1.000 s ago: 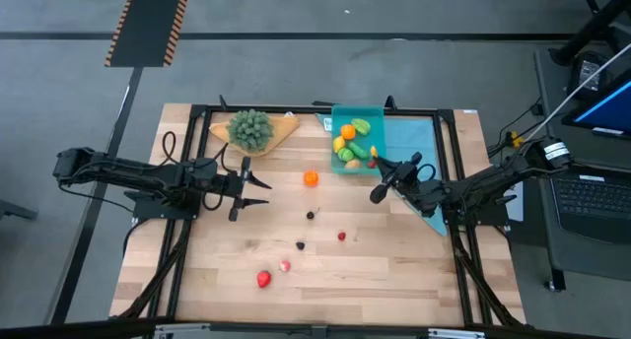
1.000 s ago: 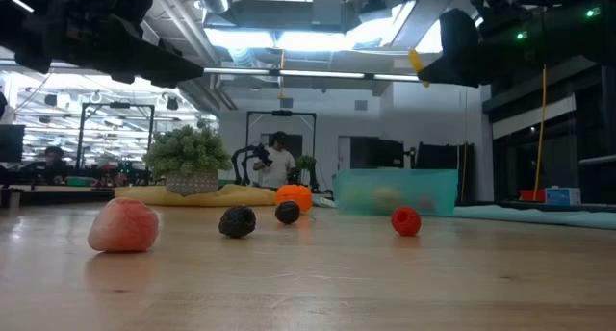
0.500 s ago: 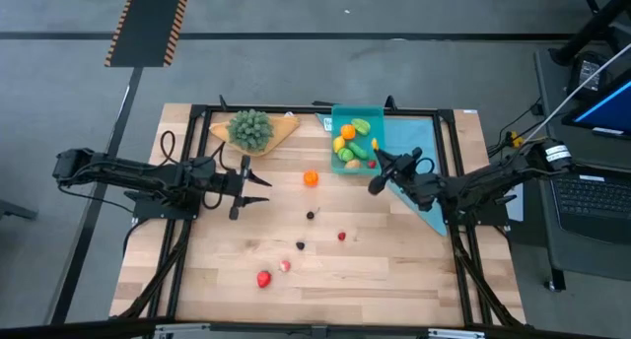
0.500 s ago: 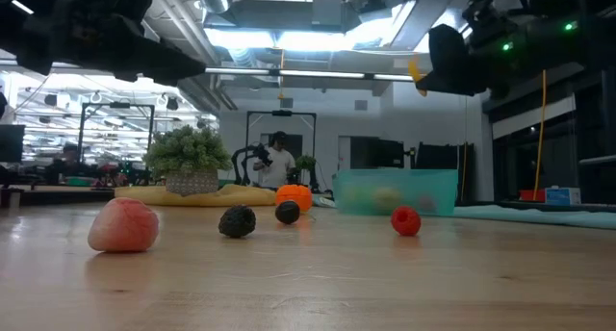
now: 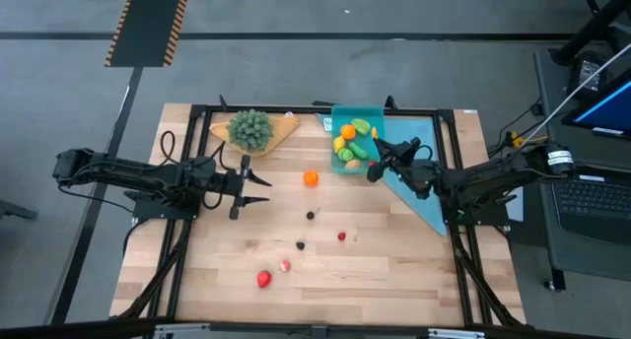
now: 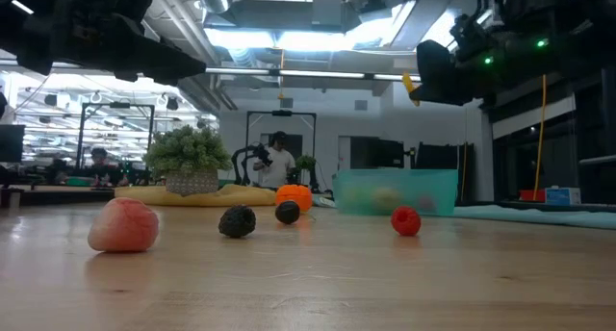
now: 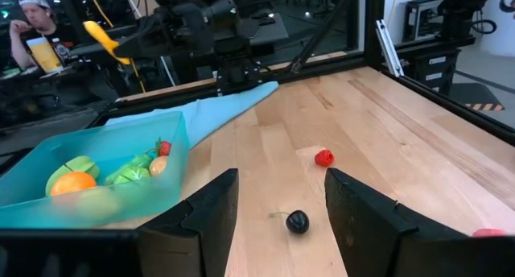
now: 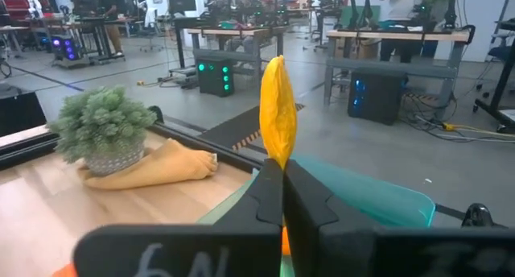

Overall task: Pick and placing Produce into tupperware
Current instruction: Put the yellow corn into the blue bin, then put the orange tangerine into the blue bin

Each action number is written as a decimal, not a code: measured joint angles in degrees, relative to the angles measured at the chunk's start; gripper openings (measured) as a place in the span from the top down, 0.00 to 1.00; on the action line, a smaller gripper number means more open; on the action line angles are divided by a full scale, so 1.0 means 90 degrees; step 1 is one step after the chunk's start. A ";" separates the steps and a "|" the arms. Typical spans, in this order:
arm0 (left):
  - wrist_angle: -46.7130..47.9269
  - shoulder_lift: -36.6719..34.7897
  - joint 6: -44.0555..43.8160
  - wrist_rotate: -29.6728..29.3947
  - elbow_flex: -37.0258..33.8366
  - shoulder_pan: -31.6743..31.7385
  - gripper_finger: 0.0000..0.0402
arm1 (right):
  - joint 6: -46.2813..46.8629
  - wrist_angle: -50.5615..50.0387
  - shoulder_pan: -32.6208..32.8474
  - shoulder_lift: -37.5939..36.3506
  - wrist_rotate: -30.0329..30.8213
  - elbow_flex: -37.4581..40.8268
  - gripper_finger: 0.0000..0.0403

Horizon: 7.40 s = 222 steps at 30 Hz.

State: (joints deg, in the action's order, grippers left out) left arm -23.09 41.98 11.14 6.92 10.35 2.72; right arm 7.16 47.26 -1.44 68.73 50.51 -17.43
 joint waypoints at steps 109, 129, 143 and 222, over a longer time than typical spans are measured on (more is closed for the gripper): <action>0.0182 0.0001 0.0119 -0.0003 -0.0002 0.0017 0.55 | -0.2523 -0.8249 -0.3596 0.3432 -0.5123 -0.4665 0.68; 0.0180 0.0000 -0.0192 -0.0009 -0.0002 0.0017 0.55 | -0.1745 -1.0417 -0.3457 0.3424 -0.5076 -0.6693 0.47; 0.0170 0.0000 -0.0197 -0.0330 -0.0002 0.0017 0.55 | -0.2151 -0.9665 -0.3212 0.3400 -0.6104 -0.6745 0.47; -0.0010 -0.0005 0.0075 -0.0544 -0.0002 0.0029 0.25 | -0.0991 0.0103 -0.1055 0.0680 -0.6107 -0.0474 0.47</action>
State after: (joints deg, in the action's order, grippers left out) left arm -23.18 41.93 11.81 2.02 10.33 2.98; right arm -1.76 48.18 -10.94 74.85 -4.45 -21.69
